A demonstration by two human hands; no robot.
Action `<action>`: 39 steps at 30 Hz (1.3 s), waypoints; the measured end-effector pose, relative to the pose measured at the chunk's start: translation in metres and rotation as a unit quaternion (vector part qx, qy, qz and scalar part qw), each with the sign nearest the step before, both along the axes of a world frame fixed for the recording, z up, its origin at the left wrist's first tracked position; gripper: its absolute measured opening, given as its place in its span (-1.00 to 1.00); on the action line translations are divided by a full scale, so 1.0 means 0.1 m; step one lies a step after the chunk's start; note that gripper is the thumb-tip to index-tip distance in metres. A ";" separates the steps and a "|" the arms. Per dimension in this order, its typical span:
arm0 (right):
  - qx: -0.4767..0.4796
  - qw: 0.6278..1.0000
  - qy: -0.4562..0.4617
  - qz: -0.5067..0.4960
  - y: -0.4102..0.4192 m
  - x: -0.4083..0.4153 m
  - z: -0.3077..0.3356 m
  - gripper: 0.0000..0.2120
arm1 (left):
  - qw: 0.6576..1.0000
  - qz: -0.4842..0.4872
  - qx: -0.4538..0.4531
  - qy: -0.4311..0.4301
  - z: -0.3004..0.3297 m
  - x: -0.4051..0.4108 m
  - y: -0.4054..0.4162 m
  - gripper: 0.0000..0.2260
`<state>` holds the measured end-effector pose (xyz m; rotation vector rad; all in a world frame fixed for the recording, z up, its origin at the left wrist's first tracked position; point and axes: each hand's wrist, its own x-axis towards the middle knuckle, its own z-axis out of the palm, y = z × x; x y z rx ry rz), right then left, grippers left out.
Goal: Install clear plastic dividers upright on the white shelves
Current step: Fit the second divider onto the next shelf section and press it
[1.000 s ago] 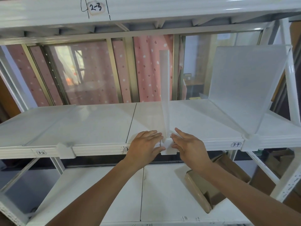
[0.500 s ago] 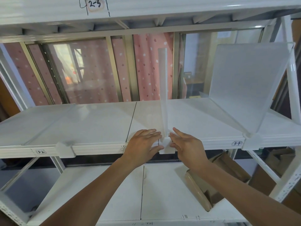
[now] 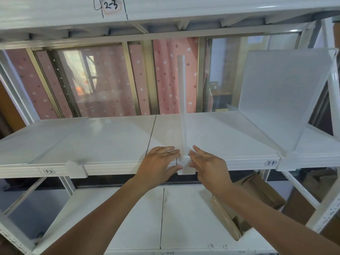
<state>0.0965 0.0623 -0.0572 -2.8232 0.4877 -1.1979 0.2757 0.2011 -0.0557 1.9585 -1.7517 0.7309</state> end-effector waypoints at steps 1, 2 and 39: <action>-0.001 1.000 0.001 -0.001 0.01 0.00 0.00 -0.60 | 1.000 0.001 0.000 0.001 0.00 0.00 0.01 -0.50; -0.003 1.000 0.000 -0.001 0.02 0.01 0.00 -0.61 | 1.000 0.001 0.000 0.002 0.00 0.01 0.02 -0.50; 0.007 1.000 -0.002 0.024 0.34 0.35 -0.03 -0.61 | 0.998 -0.010 0.009 0.068 0.06 0.31 0.39 -0.50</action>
